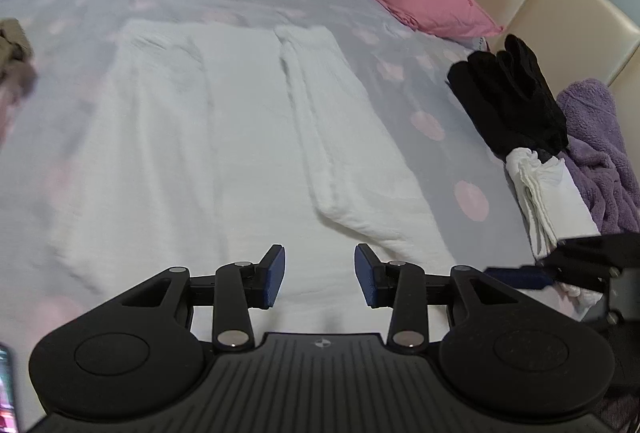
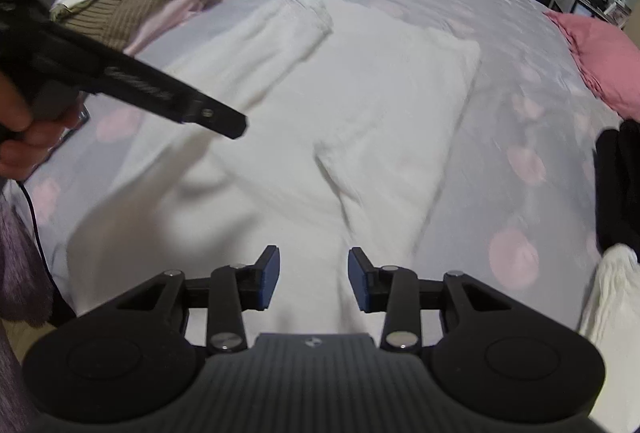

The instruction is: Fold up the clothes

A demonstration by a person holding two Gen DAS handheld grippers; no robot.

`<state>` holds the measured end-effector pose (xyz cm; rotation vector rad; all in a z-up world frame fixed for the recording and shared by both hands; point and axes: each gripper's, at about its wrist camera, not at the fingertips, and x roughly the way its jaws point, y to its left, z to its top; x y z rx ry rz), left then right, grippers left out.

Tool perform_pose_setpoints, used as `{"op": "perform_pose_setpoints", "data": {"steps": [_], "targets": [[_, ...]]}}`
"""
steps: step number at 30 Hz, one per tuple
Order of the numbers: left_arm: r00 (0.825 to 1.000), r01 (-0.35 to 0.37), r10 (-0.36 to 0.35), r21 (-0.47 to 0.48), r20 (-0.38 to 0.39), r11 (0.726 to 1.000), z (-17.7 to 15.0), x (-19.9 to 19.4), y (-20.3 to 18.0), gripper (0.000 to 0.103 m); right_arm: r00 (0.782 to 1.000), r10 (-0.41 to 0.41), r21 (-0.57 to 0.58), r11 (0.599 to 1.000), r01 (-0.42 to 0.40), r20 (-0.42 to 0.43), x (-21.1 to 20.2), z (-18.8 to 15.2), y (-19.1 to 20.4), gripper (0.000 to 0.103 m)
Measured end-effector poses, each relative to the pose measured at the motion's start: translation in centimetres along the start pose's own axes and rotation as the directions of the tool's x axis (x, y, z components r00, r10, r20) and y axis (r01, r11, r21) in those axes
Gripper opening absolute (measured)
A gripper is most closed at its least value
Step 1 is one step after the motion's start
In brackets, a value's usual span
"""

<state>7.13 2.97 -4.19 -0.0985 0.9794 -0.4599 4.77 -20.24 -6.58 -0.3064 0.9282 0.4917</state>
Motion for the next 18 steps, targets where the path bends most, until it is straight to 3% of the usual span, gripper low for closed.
{"op": "perform_pose_setpoints", "data": {"steps": [7,13,18], "targets": [[0.992,-0.124,0.124,0.033,-0.012,0.992,1.3,-3.3,5.4,0.038,0.998,0.054,-0.052,0.997,-0.053,0.022,1.3,4.5,3.7,0.039],[0.975,-0.216,0.218,0.058,-0.038,0.975,3.6,-3.0,10.4,0.038,0.991,0.129,-0.076,0.989,-0.127,0.02,3.5,8.7,7.2,0.038],[0.967,-0.25,0.25,0.016,-0.049,0.968,5.6,-2.0,15.1,0.038,0.985,0.17,-0.101,0.981,-0.168,0.007,6.4,11.0,10.2,0.038]]}}
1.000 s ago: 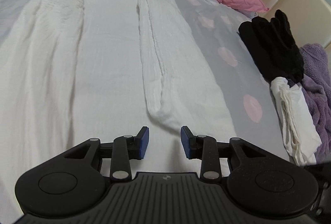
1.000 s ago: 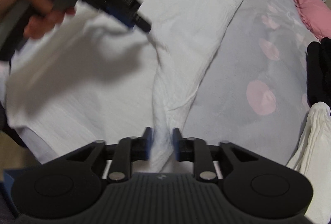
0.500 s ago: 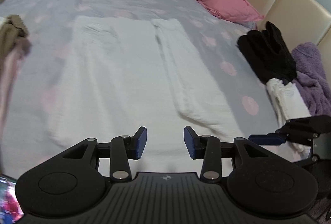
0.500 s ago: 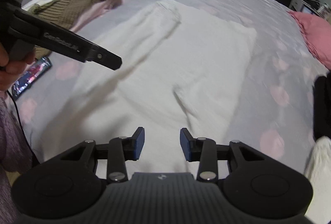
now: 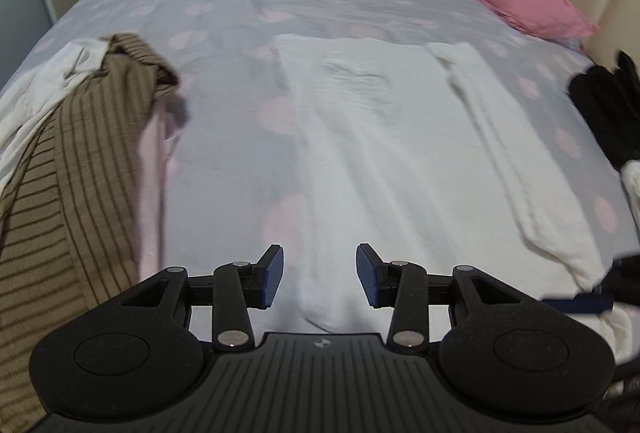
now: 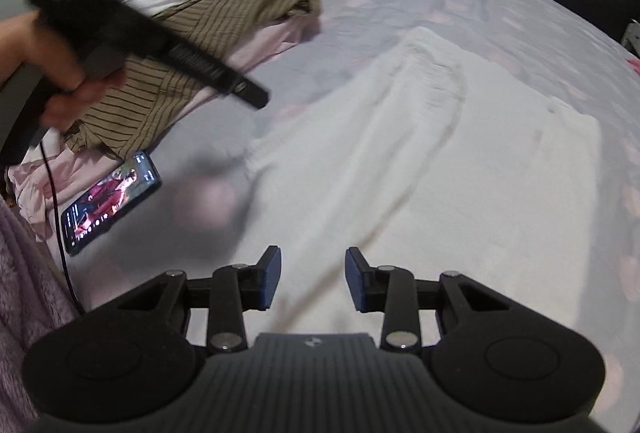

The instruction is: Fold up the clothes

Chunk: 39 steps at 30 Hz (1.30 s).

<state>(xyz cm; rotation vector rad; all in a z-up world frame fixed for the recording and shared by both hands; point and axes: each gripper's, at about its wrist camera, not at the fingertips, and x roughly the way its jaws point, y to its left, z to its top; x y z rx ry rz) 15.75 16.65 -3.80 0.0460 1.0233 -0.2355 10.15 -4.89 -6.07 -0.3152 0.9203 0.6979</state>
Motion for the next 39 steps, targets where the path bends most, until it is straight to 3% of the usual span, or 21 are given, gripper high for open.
{"op": "perform_pose_setpoints", "data": {"steps": [9,15,17,31,35,37,39], "targets": [[1.0,0.014,-0.015,-0.03,-0.022,0.999,2.8,3.4,4.5,0.038,1.0,0.022,-0.1,0.995,-0.02,0.015,6.9,4.5,4.9,0.038],[0.995,0.095,-0.097,-0.057,-0.031,0.994,5.1,6.1,7.0,0.039,1.0,-0.009,-0.186,0.982,0.014,0.028,10.9,5.8,7.1,0.04],[0.992,0.124,-0.126,-0.064,-0.026,0.99,5.9,7.3,7.3,0.043,1.0,-0.017,-0.191,0.981,0.021,0.026,12.0,5.7,7.2,0.04],[0.956,0.286,-0.27,-0.176,0.113,0.942,13.4,16.5,5.9,0.045,0.999,0.027,-0.118,0.993,-0.022,0.045,13.8,4.9,5.8,0.04],[0.956,0.288,-0.272,-0.188,0.106,0.939,14.4,18.9,5.2,0.044,0.998,0.046,-0.108,0.993,-0.042,0.037,13.8,5.1,5.5,0.04],[0.972,0.226,-0.21,-0.174,0.101,0.959,14.3,19.5,4.8,0.042,0.998,0.053,-0.099,0.994,-0.049,0.034,13.7,5.2,5.4,0.04],[0.978,0.191,-0.175,-0.142,0.115,0.971,14.0,19.4,4.6,0.035,0.998,0.046,-0.103,0.994,-0.042,0.037,13.7,5.1,5.5,0.04]]}}
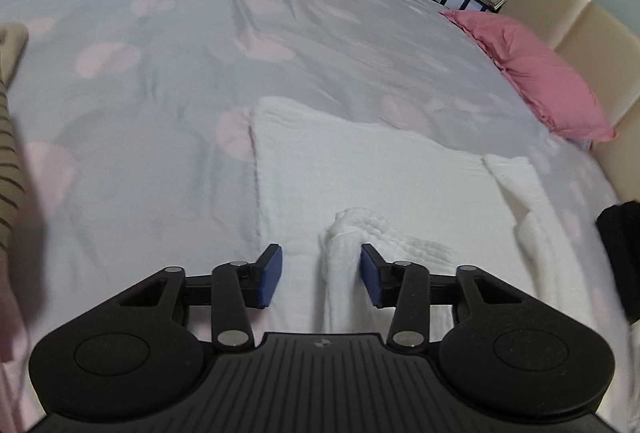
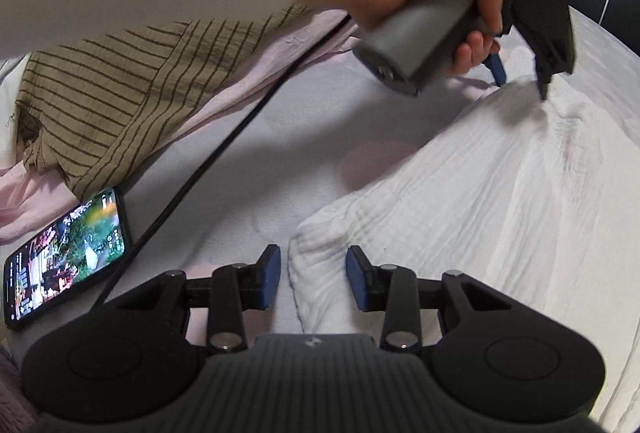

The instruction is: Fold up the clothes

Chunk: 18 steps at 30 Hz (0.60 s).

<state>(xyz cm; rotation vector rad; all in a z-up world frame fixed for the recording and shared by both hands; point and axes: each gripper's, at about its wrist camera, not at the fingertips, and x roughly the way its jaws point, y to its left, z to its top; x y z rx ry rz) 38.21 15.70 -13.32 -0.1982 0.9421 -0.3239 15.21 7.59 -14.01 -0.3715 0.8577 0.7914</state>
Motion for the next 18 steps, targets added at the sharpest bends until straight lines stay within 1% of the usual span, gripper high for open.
{"op": "perform_pose_setpoints", "data": {"steps": [1,2,3,5,8,9,10,11,14,17,18], "targets": [[1.0,-0.01,0.01,0.026,0.005,1.0,-0.1,-0.3,-0.1,0.028,1.0,-0.005,-0.004,1.0,0.005,0.002,0.0,0.0,0.1,0.04],[1.0,0.002,-0.003,0.043,0.008,0.999,-0.2,-0.6,0.0,0.015,1.0,-0.009,-0.005,1.0,0.009,0.004,0.0,-0.1,0.2,0.04],[0.999,0.031,-0.031,0.042,0.014,0.999,-0.2,-0.9,0.2,0.011,1.0,-0.01,-0.002,1.0,0.01,0.007,0.0,-0.1,0.3,0.04],[0.996,0.074,-0.076,0.029,0.04,0.997,-0.4,-1.4,0.3,0.009,1.0,-0.01,0.005,1.0,0.01,0.01,0.0,-0.2,0.3,0.04],[0.996,0.08,-0.081,0.044,0.036,0.996,-0.4,-1.4,-0.3,0.008,1.0,-0.006,0.016,1.0,0.005,0.008,-0.1,-0.1,0.3,0.04],[0.997,0.061,-0.064,0.055,0.049,0.997,-0.4,-1.7,-0.5,0.003,1.0,-0.004,0.019,1.0,0.004,0.007,-0.1,0.0,0.3,0.04],[0.998,0.017,-0.021,0.062,0.065,0.998,-0.3,-2.0,-0.7,0.003,1.0,-0.003,0.022,1.0,0.003,0.005,-0.1,0.0,0.3,0.04],[0.997,-0.01,0.005,0.06,0.077,0.998,0.0,-2.5,-0.5,0.003,1.0,-0.001,0.027,1.0,0.001,0.003,-0.2,0.0,0.3,0.04],[0.997,-0.012,0.01,0.021,0.074,1.0,0.5,-2.8,0.5,0.003,1.0,0.003,0.05,0.999,-0.003,-0.002,-0.3,0.1,0.1,0.04],[0.999,-0.02,0.019,0.033,0.028,0.999,-0.3,-1.7,0.4,0.004,1.0,-0.002,0.041,0.999,0.003,-0.011,-0.2,0.1,0.4,0.04],[0.999,-0.026,0.025,0.04,0.026,0.999,-0.6,-1.6,0.3,0.01,1.0,-0.004,0.041,0.999,0.004,-0.013,-0.4,0.1,0.2,0.04]]}}
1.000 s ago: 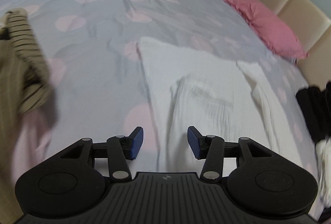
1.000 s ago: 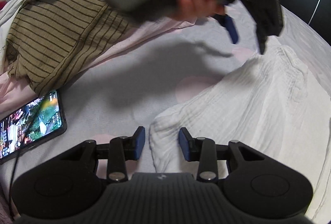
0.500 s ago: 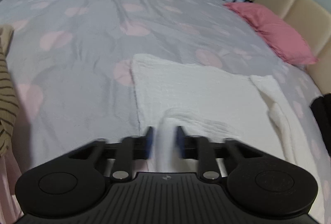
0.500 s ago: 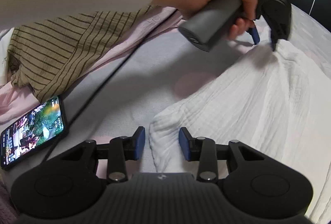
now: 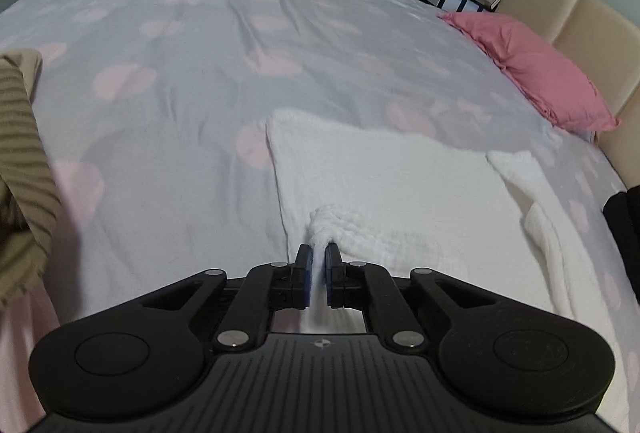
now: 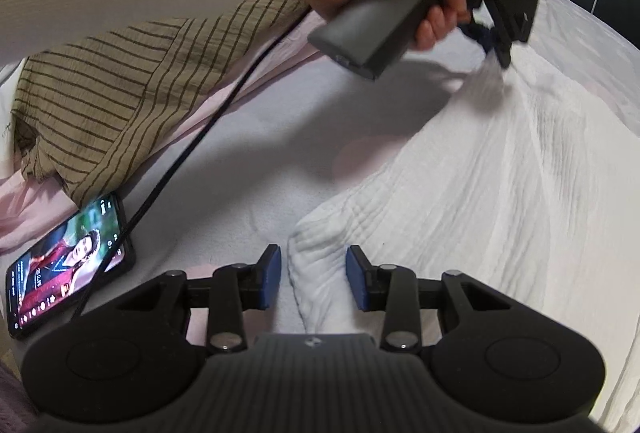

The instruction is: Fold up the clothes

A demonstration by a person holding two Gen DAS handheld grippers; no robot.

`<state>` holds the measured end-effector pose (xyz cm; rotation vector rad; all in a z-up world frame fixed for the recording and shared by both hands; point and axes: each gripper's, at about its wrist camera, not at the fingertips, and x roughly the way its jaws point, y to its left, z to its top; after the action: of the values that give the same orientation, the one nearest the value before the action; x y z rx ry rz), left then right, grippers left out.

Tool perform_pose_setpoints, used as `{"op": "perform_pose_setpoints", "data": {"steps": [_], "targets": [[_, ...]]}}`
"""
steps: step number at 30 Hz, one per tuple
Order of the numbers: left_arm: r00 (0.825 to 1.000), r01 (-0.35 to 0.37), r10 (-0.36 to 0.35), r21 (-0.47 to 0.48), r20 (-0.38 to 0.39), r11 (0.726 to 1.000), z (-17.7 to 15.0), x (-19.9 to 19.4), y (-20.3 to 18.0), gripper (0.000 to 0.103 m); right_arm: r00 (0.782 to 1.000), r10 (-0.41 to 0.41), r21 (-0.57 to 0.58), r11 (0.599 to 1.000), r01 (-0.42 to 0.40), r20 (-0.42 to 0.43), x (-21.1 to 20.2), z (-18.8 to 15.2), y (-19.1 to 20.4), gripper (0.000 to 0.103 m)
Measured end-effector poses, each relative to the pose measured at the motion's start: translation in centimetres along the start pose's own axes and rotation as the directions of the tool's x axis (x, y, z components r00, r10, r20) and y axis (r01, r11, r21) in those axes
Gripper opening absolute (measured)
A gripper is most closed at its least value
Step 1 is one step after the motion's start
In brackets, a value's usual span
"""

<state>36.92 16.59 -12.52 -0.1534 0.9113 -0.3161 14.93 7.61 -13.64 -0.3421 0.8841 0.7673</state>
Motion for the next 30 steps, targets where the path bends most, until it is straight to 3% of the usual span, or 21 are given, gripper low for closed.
{"op": "perform_pose_setpoints", "data": {"steps": [1,3,5,8,10,12,14,24,30], "targets": [[1.0,-0.013,0.013,0.007,-0.002,1.0,-0.1,-0.1,-0.1,0.015,1.0,0.0,0.003,1.0,0.0,-0.001,-0.2,0.0,-0.2,0.04],[1.0,-0.005,0.005,-0.026,0.004,1.0,0.0,-0.7,0.5,0.05,1.0,0.0,0.011,1.0,0.0,-0.002,-0.2,-0.1,-0.2,0.04],[1.0,0.017,-0.018,-0.064,-0.017,0.998,0.1,-0.8,1.1,0.053,1.0,-0.001,0.019,1.0,0.001,-0.001,-0.2,-0.1,-0.2,0.04],[0.996,0.023,-0.028,-0.057,-0.085,0.998,-0.6,0.0,1.2,0.05,1.0,-0.004,0.036,0.999,0.004,0.002,-0.5,-0.3,-0.5,0.039],[0.997,0.016,-0.017,-0.009,-0.073,1.0,-1.1,0.1,0.8,0.047,1.0,-0.017,0.04,0.999,0.016,0.006,-0.5,-0.3,-0.6,0.03],[0.997,0.031,-0.032,-0.007,-0.07,0.999,-1.1,0.1,0.9,0.024,0.999,-0.029,0.053,0.998,0.028,0.015,-0.8,-0.3,-0.8,0.015],[0.995,0.069,-0.069,-0.013,-0.076,0.998,-0.8,0.1,1.0,0.007,0.999,-0.028,0.074,0.997,0.027,0.022,-1.1,-0.3,-1.3,0.01],[0.998,0.024,-0.02,0.08,-0.055,0.996,0.9,-1.3,-2.1,0.004,0.992,-0.028,0.191,0.982,0.004,0.126,-4.4,-0.3,-2.1,0.008],[0.996,-0.046,0.06,0.187,-0.069,0.981,2.7,-1.9,-6.6,0.004,0.976,-0.012,0.355,0.932,-0.068,0.219,-7.7,-1.5,-5.5,0.008]]}}
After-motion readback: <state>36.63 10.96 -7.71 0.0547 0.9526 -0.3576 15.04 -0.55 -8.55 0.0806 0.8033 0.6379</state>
